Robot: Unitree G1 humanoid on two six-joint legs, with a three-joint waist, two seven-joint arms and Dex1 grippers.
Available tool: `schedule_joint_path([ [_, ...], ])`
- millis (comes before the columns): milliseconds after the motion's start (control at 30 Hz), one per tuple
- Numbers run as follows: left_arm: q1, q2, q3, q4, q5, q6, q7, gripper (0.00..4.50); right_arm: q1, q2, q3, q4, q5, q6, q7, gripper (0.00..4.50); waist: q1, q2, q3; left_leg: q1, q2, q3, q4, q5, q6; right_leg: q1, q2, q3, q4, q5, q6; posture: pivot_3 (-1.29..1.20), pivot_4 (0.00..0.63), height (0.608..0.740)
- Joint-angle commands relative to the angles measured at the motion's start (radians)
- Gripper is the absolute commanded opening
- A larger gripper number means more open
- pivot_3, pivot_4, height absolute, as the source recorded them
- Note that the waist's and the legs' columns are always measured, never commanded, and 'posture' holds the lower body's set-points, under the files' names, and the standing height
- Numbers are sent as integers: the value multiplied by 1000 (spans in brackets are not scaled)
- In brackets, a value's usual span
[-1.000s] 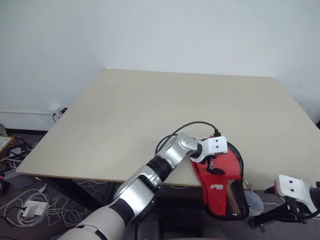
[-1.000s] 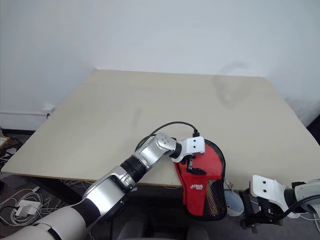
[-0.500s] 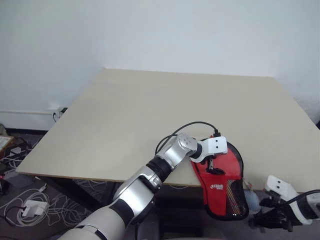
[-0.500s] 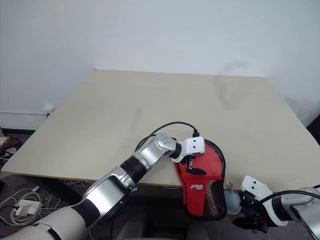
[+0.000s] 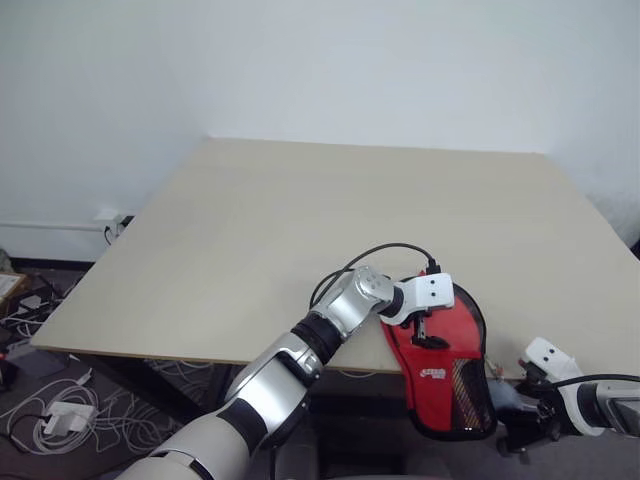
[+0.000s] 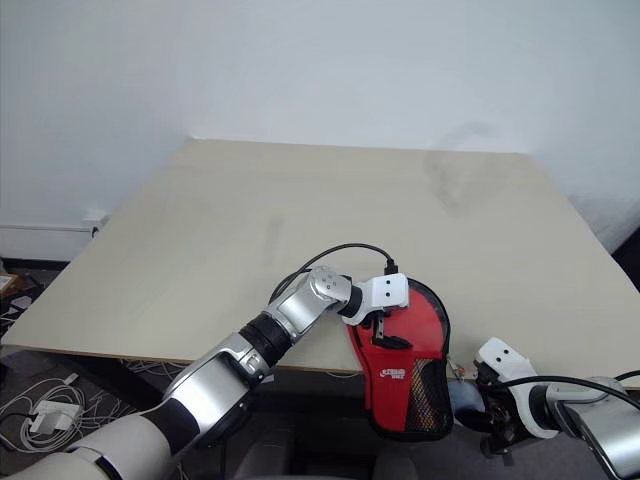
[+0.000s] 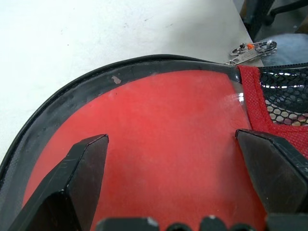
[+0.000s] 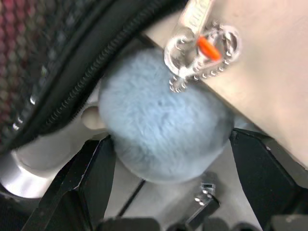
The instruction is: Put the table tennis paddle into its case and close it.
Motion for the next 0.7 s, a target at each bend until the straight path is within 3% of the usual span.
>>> schedule_joint_path([
  [33,29,15,-62,51,70,22,-14,4500,-26,20,-32,-24,45,29,-16,3898,0,0,0,0,0,0,0,0,0,0,0,0,0,0,0,0,0,740],
  [233,27,18,-61,52,72,19,-14,4500,-48,50,16,-31,45,32,-63,3898,0,0,0,0,0,0,0,0,0,0,0,0,0,0,0,0,0,740],
  [267,27,19,-60,51,72,19,-15,4500,-52,50,28,-27,33,22,-76,3735,0,0,0,0,0,0,0,0,0,0,0,0,0,0,0,0,0,740],
  [333,25,20,-58,50,70,20,-16,4500,-63,51,48,-11,12,19,-104,3333,0,0,0,0,0,0,0,0,0,0,0,0,0,0,0,0,0,740],
  [600,26,23,-57,47,70,24,-17,4500,-50,8,83,-2,-9,-13,-104,715,-1,0,0,0,0,0,0,0,0,0,0,0,0,0,0,0,0,740],
  [700,30,24,-60,41,71,26,-20,4500,-9,-61,77,-22,-22,-83,-56,463,-1,0,0,0,0,0,0,0,0,0,0,0,0,0,0,0,0,740],
])
